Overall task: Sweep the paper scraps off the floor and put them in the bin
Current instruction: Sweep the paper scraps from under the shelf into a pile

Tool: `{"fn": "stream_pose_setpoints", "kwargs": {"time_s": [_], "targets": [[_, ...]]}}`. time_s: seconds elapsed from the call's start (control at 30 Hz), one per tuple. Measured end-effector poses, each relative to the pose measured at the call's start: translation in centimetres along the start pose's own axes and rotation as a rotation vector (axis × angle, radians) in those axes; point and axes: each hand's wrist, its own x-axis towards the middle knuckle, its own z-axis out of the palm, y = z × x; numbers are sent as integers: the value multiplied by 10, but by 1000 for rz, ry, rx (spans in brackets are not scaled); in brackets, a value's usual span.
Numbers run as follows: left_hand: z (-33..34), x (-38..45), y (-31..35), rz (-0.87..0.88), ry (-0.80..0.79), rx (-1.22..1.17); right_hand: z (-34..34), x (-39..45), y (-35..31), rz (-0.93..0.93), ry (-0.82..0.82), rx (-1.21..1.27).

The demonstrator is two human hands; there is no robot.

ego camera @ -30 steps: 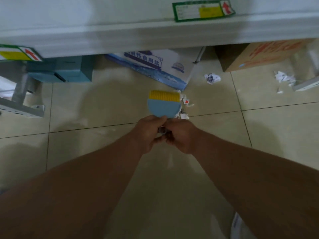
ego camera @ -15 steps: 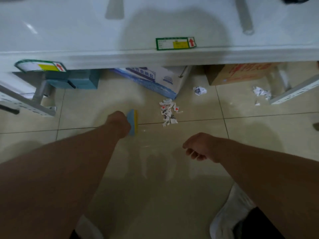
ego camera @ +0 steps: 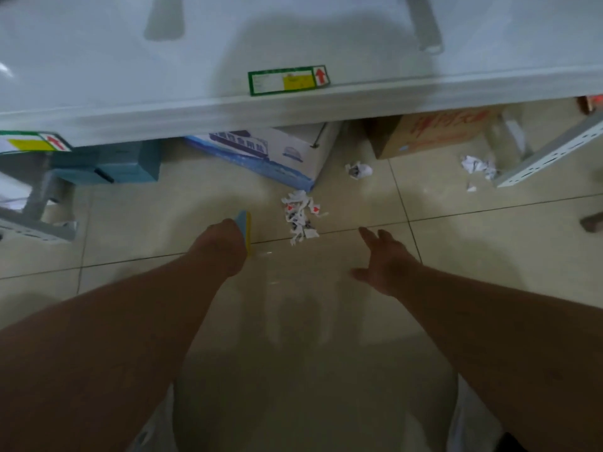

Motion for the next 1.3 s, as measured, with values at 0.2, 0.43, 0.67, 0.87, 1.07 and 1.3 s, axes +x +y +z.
{"fn": "stream_pose_setpoints", "kwargs": {"time_s": [0.2,0.43,0.67,0.87,1.07,1.3], "targets": [[7,40,24,0,51,-23,11,71,26,148,-113,-33],[-6,70,68,26,100,179,33,90,49,129,-102,45],[1,67,126,199,138,471,34,90,52,118,-119,67],[27,44,158,293,-83,328,37,93,54,117,-122,91],[64,31,156,399,337,591,40,96,56,119,-114,84],[42,63,222,605,451,561,42,97,62,100,-128,123]]}}
